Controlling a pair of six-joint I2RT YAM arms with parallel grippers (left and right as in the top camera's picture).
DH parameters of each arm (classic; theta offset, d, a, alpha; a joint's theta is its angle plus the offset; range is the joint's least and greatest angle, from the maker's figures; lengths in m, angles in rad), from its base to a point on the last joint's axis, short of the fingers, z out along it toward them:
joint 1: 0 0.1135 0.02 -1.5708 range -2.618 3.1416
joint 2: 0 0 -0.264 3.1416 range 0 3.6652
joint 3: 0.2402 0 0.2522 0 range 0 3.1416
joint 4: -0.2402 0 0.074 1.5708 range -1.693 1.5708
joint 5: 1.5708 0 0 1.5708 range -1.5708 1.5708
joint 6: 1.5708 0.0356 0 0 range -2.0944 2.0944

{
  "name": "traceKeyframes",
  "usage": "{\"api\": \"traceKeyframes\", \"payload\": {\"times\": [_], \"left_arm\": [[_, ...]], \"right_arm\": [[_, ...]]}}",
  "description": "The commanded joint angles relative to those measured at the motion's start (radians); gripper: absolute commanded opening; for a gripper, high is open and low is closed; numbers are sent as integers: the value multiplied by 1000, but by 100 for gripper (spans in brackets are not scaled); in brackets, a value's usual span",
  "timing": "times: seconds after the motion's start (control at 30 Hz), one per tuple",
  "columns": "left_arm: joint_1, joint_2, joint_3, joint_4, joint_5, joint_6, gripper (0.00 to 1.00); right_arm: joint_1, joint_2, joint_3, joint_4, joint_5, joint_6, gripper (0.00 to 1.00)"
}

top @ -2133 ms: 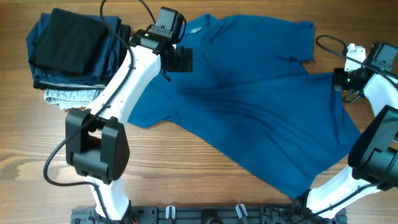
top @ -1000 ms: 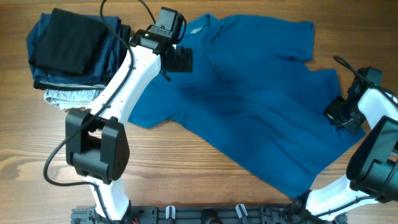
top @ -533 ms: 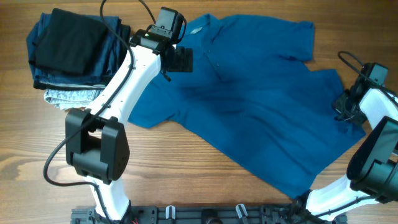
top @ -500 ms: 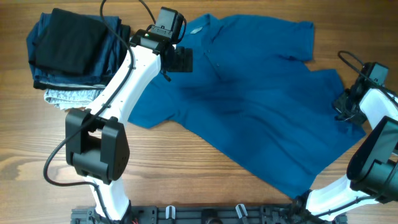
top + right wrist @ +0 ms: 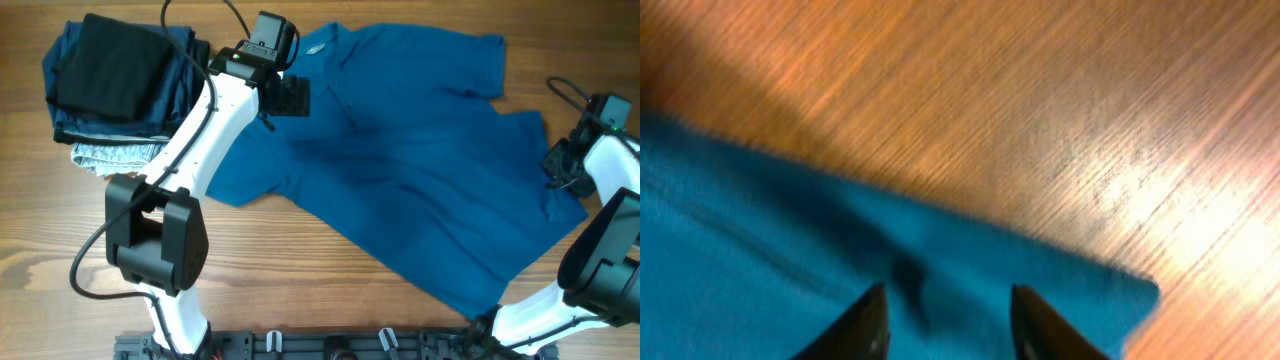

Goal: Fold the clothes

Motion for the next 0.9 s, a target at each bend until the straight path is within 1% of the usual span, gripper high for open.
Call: {"api": "traceKeyframes", "payload": {"times": [0.0,0.07,0.17,0.23,0.3,0.43,0.5,0.7,0.73,0.8,0.83,0.87], "left_arm": [[0,7,0,1,-2,2,100],[0,7,0,1,-2,2,100],[0,7,0,1,-2,2,100],[0,7,0,1,-2,2,100],[0,7,0,1,-2,2,100],[0,7,0,1,-2,2,100],[0,7,0,1,-2,2,100],[0,7,0,1,-2,2,100],[0,7,0,1,-2,2,100],[0,7,0,1,-2,2,100],[0,7,0,1,-2,2,100],[0,7,0,1,-2,2,100]], "right_arm": [[-5,-11,68,-113,-106,-35,46],[-5,-5,47,-133,-105,-40,46],[-5,-3,-26,-63,-79,-40,40],[-5,-3,-60,-22,-37,-40,40],[-5,-3,-67,-5,-7,-40,40],[-5,3,-68,2,-26,-42,41],[-5,13,-71,9,-30,-66,40],[-5,84,-71,25,-49,-101,40],[-5,85,-71,31,-49,-101,36],[-5,85,-69,32,-49,-104,15],[-5,85,-68,32,-48,-104,8],[-5,84,-59,31,-48,-104,4]]}}
